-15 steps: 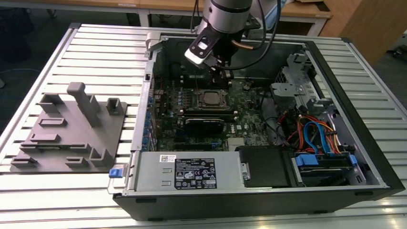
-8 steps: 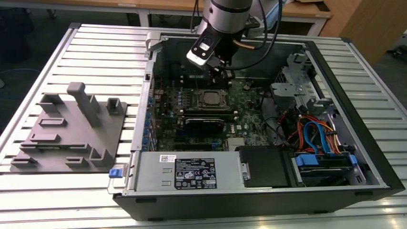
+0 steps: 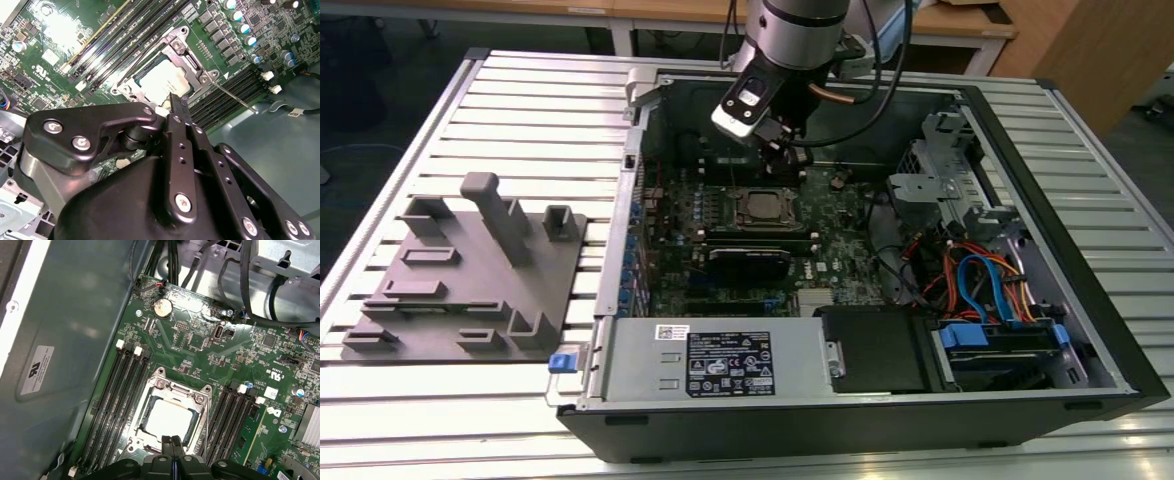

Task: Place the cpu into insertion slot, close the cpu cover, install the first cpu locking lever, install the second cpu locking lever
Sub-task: 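Install the first cpu locking lever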

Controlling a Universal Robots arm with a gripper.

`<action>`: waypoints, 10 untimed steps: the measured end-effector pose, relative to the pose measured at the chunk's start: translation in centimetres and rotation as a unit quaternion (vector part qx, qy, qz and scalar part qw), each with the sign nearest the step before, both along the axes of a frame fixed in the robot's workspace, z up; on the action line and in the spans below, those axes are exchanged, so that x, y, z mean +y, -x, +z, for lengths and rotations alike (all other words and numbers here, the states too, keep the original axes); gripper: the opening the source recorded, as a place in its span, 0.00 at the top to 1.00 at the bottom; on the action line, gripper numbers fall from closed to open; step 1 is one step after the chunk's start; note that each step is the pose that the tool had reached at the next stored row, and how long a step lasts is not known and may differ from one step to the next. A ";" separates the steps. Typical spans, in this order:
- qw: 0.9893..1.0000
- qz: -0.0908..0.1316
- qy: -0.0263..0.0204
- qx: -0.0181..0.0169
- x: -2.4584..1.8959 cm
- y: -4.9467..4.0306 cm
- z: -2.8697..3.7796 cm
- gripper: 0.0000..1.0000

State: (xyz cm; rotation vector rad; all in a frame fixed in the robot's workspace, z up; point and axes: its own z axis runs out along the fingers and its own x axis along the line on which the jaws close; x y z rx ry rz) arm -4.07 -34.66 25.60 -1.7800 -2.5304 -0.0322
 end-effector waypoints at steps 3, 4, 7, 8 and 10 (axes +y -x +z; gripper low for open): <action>1.000 0.006 0.000 0.000 0.00 0.00 0.00 0.90; 1.000 0.012 0.000 0.000 0.00 0.00 0.00 0.90; 0.999 0.038 0.000 0.000 0.00 0.00 0.00 0.90; 0.999 0.048 0.000 0.000 0.00 0.00 0.00 0.90; 0.998 0.066 0.000 0.000 0.00 0.00 -0.01 0.90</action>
